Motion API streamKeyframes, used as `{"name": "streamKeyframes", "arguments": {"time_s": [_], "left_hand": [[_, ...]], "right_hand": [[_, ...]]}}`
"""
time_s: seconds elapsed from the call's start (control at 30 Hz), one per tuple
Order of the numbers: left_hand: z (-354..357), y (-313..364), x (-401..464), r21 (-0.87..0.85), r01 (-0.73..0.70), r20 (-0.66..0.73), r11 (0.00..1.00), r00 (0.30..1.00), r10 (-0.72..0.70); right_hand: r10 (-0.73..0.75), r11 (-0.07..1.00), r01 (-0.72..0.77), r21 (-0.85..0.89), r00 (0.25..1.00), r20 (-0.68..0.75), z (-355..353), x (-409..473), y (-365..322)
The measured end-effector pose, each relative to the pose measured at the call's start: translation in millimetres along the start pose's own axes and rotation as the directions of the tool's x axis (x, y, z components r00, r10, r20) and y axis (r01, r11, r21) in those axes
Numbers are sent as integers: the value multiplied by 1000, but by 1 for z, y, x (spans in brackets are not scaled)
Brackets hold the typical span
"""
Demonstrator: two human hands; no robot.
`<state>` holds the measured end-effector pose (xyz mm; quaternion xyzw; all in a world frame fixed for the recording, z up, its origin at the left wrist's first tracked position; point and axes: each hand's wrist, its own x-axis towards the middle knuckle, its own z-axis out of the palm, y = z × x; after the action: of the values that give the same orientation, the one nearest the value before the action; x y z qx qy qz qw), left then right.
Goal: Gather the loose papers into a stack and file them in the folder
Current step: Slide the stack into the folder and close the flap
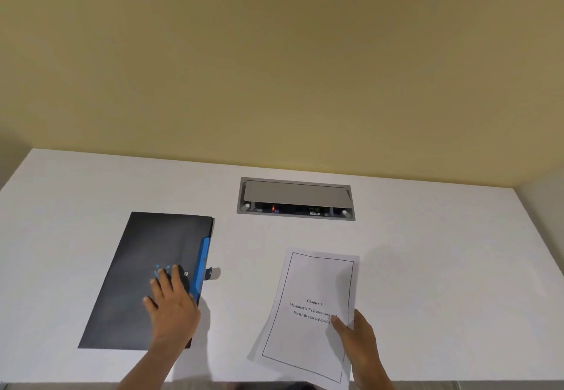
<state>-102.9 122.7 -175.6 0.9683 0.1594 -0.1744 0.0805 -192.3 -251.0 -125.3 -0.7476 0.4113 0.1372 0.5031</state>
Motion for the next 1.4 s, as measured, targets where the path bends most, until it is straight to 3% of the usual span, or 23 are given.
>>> {"name": "streamKeyframes", "arguments": {"time_s": [0.2,0.4,0.6,0.73,0.87,1.03,1.4], "left_hand": [[-18,-2,5,21,-21,78,1000,997,19],[-45,10,-11,-342,-43,55,939,996,65],[-63,42,-44,-467,-38,41,884,997,64],[-68,63,-59,-412,-72,88,908,989,118],[-70,84,-72,-585,-129,-37,800,990,133],[-72,106,-87,-613,-51,16,788,997,77],[-87,124,-108,-646,-93,46,758,986,160]], "right_hand": [[-31,984,14,178,995,95,-9,-3,-12],[-128,947,29,320,947,295,-26,-13,-54],[-224,965,133,224,863,453,-46,-23,-117],[-252,968,219,125,835,490,-55,-29,-155],[-259,953,303,-12,834,487,-55,-21,-178],[-283,922,371,-106,836,471,-39,-9,-202],[-427,827,522,-207,824,372,-4,-4,-197]]}}
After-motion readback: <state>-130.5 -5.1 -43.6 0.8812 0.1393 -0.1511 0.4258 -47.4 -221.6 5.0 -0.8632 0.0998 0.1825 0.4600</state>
